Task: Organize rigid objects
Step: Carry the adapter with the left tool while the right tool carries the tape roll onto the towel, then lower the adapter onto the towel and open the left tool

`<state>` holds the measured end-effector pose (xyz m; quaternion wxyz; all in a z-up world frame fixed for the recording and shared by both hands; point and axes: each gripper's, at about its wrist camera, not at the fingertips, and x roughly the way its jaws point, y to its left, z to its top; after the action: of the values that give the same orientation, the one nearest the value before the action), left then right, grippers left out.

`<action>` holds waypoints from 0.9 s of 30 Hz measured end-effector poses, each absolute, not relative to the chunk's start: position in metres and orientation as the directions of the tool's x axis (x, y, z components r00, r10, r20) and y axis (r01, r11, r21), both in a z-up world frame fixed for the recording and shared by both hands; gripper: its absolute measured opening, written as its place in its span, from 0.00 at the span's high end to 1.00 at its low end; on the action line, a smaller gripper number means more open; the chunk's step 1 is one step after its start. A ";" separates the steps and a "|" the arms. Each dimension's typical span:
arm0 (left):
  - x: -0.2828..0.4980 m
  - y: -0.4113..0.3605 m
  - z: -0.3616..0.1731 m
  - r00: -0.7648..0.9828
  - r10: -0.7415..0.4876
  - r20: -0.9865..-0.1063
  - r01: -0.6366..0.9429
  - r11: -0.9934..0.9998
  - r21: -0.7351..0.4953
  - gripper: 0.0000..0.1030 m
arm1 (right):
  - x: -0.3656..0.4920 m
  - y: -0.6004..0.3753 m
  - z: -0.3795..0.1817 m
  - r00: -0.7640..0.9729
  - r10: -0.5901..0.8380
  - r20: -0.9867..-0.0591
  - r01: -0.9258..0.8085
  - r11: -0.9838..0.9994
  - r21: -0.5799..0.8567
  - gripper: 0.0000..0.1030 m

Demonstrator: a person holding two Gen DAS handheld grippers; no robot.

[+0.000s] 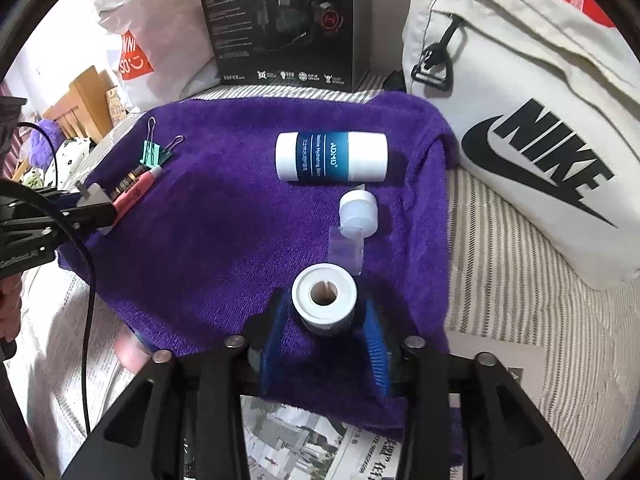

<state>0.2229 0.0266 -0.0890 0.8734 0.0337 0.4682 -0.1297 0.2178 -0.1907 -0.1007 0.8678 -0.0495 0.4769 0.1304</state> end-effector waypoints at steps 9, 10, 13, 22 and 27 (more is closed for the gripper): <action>0.244 0.012 -0.093 0.518 -0.216 -0.827 0.260 0.961 -0.089 0.73 | 0.201 -0.201 -0.080 0.567 0.201 -0.799 -0.273 0.961 0.047 0.55; 0.248 0.009 -0.094 0.515 -0.215 -0.830 0.263 0.961 -0.085 0.73 | 0.200 -0.201 -0.079 0.570 0.204 -0.796 -0.274 0.960 0.051 0.55; 0.257 0.003 -0.095 0.515 -0.216 -0.829 0.266 0.960 -0.085 0.73 | 0.195 -0.202 -0.076 0.578 0.223 -0.785 -0.280 0.958 0.066 0.55; 0.299 -0.011 -0.100 0.518 -0.185 -0.835 0.269 0.962 -0.047 0.73 | 0.189 -0.207 -0.076 0.582 0.244 -0.776 -0.271 0.958 0.098 0.55; 0.309 -0.014 -0.105 0.503 -0.149 -0.851 0.279 0.960 -0.003 0.73 | 0.187 -0.207 -0.080 0.571 0.247 -0.783 -0.269 0.957 0.105 0.55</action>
<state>0.3091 -0.0140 -0.1055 0.8644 0.0672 0.4828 -0.1237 0.1873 -0.2065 -0.0799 0.8863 -0.0127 0.4394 0.1454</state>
